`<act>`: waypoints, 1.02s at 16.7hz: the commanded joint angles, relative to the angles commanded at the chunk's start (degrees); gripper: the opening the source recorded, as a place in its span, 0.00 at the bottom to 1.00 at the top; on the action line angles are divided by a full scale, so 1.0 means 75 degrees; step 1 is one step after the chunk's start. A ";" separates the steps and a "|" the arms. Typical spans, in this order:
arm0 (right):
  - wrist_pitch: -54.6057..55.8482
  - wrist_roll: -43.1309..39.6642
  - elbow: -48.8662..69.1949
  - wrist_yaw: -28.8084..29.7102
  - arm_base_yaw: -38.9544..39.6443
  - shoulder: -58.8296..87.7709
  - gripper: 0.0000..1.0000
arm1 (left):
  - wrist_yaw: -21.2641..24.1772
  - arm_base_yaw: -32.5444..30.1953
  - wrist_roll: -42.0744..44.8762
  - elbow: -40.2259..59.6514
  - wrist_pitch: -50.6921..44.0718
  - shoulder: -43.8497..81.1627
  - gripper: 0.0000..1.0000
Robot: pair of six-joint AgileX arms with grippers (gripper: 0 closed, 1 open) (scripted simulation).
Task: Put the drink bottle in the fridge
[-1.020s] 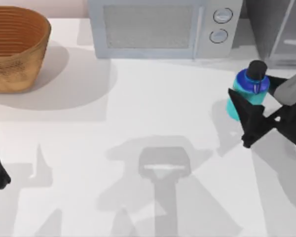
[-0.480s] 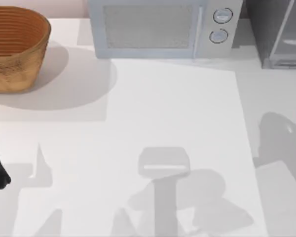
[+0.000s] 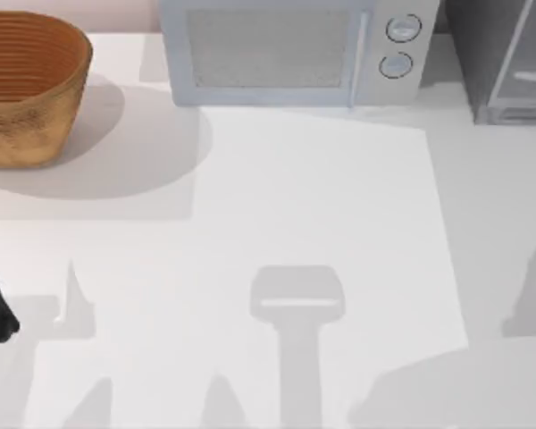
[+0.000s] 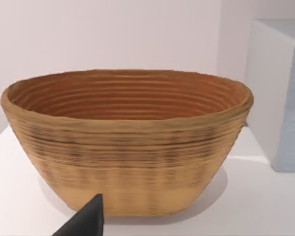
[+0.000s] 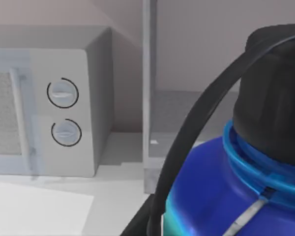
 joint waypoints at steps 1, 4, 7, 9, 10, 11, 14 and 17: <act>-0.0243 0.0009 -0.0063 0.0071 -0.0056 -0.0276 0.01 | 0.0000 0.0000 0.0000 0.0000 0.0000 0.0000 1.00; -0.0547 0.0023 -0.0141 0.0164 -0.0128 -0.0618 0.01 | 0.0000 0.0000 0.0000 0.0000 0.0000 0.0000 1.00; -0.0547 0.0023 -0.0141 0.0164 -0.0128 -0.0618 0.01 | 0.0000 0.0000 0.0000 0.0000 0.0000 0.0000 1.00; -0.0535 0.0034 -0.0131 0.0149 -0.0099 -0.0583 0.01 | 0.0000 0.0000 0.0000 0.0000 0.0000 0.0000 1.00; -0.0460 0.0042 -0.0065 0.0122 -0.0110 -0.0508 0.01 | 0.0000 0.0000 0.0000 0.0000 0.0000 0.0000 1.00; -0.0305 0.0055 0.0062 0.0071 -0.0136 -0.0352 0.01 | 0.0000 0.0000 0.0000 0.0000 0.0000 0.0000 1.00; 0.0591 0.0109 0.0717 -0.0177 -0.0308 0.0600 0.01 | 0.0000 0.0000 0.0000 0.0000 0.0000 0.0000 1.00; 0.1822 0.0150 0.1562 -0.0471 -0.0578 0.2275 0.01 | 0.0000 0.0000 0.0000 0.0000 0.0000 0.0000 1.00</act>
